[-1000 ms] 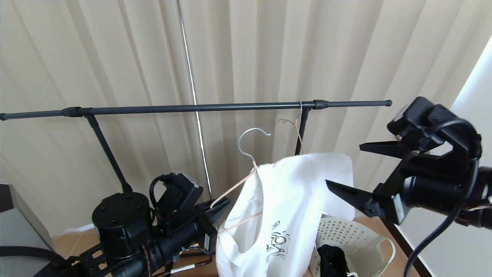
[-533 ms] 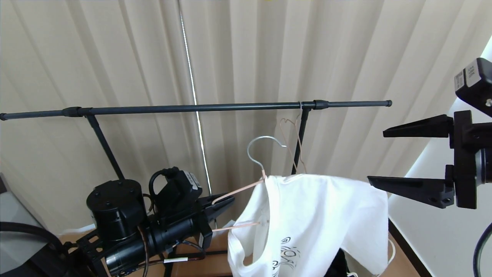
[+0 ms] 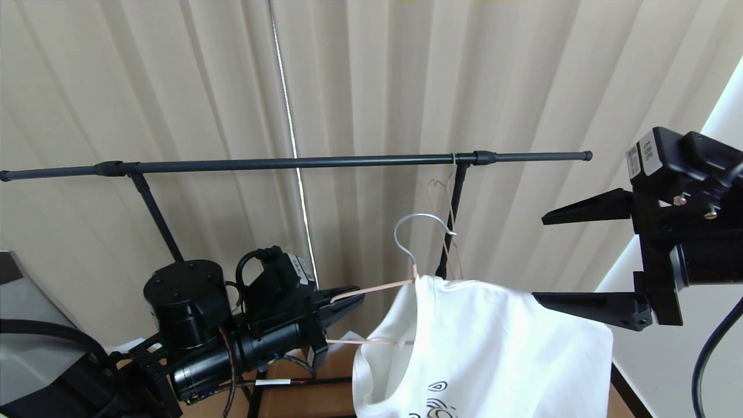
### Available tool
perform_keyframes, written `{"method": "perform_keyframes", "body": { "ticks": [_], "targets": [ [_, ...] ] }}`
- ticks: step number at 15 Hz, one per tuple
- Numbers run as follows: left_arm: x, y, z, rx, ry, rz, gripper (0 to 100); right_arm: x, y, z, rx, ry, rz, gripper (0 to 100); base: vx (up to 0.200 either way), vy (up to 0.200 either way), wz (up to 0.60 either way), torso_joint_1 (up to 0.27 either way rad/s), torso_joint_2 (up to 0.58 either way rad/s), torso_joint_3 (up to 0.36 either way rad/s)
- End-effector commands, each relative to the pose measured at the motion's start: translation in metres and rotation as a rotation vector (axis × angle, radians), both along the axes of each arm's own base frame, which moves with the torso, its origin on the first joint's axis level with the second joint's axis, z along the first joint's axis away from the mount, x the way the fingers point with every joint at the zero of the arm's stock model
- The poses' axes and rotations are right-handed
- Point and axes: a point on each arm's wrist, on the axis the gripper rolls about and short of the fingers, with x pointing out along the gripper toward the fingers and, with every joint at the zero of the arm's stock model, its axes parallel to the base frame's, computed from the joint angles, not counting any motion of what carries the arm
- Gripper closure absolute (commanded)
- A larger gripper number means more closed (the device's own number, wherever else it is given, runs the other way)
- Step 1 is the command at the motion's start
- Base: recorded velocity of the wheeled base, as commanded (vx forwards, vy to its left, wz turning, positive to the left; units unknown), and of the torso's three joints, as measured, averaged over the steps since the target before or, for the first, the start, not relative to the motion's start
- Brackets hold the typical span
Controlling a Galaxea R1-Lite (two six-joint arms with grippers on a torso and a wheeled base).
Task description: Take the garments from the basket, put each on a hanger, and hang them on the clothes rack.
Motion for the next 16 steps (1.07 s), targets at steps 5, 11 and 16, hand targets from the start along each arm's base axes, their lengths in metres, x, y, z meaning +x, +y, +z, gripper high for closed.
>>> {"method": "perform_keyframes", "body": {
  "ticks": [5, 11, 16],
  "targets": [
    [0.003, 0.0, 0.001, -0.005, -0.007, 0.007, 100, 0.007, 0.018, -0.02, -0.029, 0.069, 0.061, 0, 0.0, 0.0, 0.0, 0.0, 0.0, 0.0],
    [0.0, -0.002, 0.001, -0.004, -0.007, -0.002, 100, 0.034, 0.035, -0.038, -0.037, 0.085, 0.07, 0, 0.0, 0.0, 0.0, 0.0, 0.0, 0.0],
    [-0.001, -0.002, 0.001, -0.008, -0.014, -0.005, 100, 0.04, 0.039, -0.044, -0.047, 0.105, 0.072, 0, 0.0, 0.0, 0.0, 0.0, 0.0, 0.0]
  ]
}}
